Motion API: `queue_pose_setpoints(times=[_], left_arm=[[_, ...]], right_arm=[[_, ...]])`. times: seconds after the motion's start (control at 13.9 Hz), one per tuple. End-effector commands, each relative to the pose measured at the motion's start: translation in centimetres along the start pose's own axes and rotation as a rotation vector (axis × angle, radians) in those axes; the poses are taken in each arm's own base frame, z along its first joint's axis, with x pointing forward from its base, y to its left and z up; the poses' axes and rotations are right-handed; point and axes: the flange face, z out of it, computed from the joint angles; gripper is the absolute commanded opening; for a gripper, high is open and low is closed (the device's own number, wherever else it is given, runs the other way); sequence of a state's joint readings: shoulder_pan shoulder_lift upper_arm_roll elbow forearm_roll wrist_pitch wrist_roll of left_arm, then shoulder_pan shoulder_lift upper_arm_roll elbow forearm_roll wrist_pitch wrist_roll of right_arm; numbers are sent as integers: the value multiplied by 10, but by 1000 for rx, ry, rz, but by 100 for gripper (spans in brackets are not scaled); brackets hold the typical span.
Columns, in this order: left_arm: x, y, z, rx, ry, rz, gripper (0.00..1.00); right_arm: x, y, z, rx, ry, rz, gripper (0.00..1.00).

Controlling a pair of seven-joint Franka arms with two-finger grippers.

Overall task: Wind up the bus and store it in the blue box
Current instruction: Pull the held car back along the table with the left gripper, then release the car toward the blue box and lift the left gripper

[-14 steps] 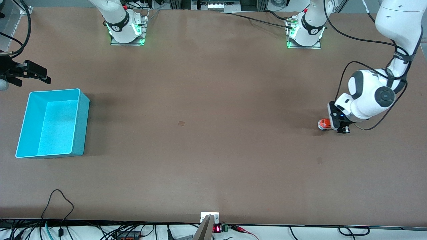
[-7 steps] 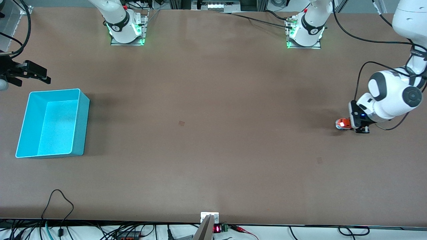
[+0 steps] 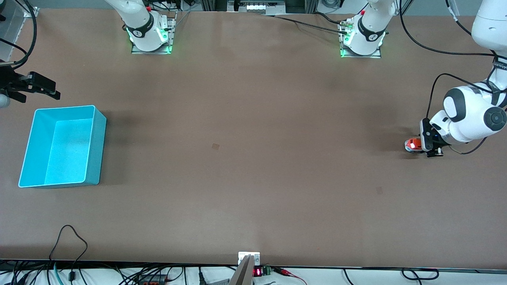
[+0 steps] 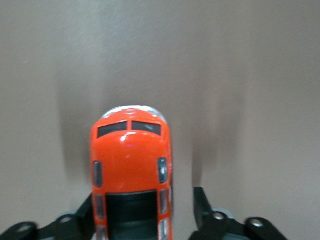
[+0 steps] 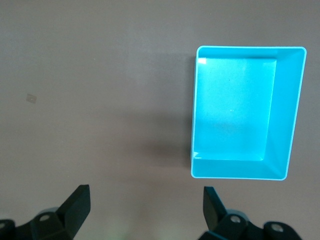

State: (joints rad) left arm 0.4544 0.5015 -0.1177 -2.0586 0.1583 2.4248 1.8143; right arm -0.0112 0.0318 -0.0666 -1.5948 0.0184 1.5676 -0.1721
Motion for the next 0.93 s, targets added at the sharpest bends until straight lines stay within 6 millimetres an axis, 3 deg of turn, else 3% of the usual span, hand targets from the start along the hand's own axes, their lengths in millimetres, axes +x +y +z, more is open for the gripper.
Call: queue_pose_setpoints(times=[0.0, 0.22, 0.5, 0.57, 0.86], left_arm=[[25, -22, -63, -28, -24, 78, 100], [48, -20, -118, -59, -32, 104, 100], [76, -30, -165, -8, -35, 135, 100], [100, -42, -180, 31, -6, 156, 100], [158, -62, -218, 112, -6, 143, 100]], right_arm=[[1, 0, -3, 2, 7, 5, 100], [1, 1, -3, 2, 7, 8, 100], [1, 0, -3, 2, 7, 7, 100], [1, 1, -3, 2, 7, 8, 100], [4, 2, 5, 3, -11, -1, 100]])
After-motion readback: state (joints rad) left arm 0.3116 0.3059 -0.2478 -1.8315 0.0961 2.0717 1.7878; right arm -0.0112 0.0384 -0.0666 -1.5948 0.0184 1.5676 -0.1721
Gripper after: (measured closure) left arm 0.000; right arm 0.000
